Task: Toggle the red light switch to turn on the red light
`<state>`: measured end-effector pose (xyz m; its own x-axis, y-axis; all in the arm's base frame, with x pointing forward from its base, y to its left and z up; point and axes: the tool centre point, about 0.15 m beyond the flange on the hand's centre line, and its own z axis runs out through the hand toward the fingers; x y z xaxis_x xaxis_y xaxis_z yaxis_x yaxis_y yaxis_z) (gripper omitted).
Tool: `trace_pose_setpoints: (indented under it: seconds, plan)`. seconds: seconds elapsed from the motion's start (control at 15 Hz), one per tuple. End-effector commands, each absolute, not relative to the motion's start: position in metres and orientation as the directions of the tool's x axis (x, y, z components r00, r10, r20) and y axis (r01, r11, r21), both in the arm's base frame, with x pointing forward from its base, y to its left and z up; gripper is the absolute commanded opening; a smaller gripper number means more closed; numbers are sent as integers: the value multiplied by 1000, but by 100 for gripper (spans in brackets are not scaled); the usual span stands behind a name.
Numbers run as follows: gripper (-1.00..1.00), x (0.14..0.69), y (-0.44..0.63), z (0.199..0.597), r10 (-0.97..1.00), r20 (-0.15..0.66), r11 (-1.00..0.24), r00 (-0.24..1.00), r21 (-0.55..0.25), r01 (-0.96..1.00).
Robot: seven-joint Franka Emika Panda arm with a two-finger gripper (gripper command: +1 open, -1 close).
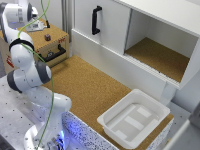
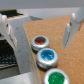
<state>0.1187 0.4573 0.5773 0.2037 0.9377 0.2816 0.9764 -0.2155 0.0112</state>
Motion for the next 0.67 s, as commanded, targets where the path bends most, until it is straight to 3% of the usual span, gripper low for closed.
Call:
trace_pose_setpoints:
  seconds: [0.0,0.2,0.27,0.6]
  plan:
    - [100,109,527,585,991,104,-84,83,10,996]
    - [100,114,541,576,995,86,-44,41,28,999]
    - [-100,112,547,575,995,93,-28,23,47,999]
    - [-100,102,580,536,997,64,36,-39,45,998]
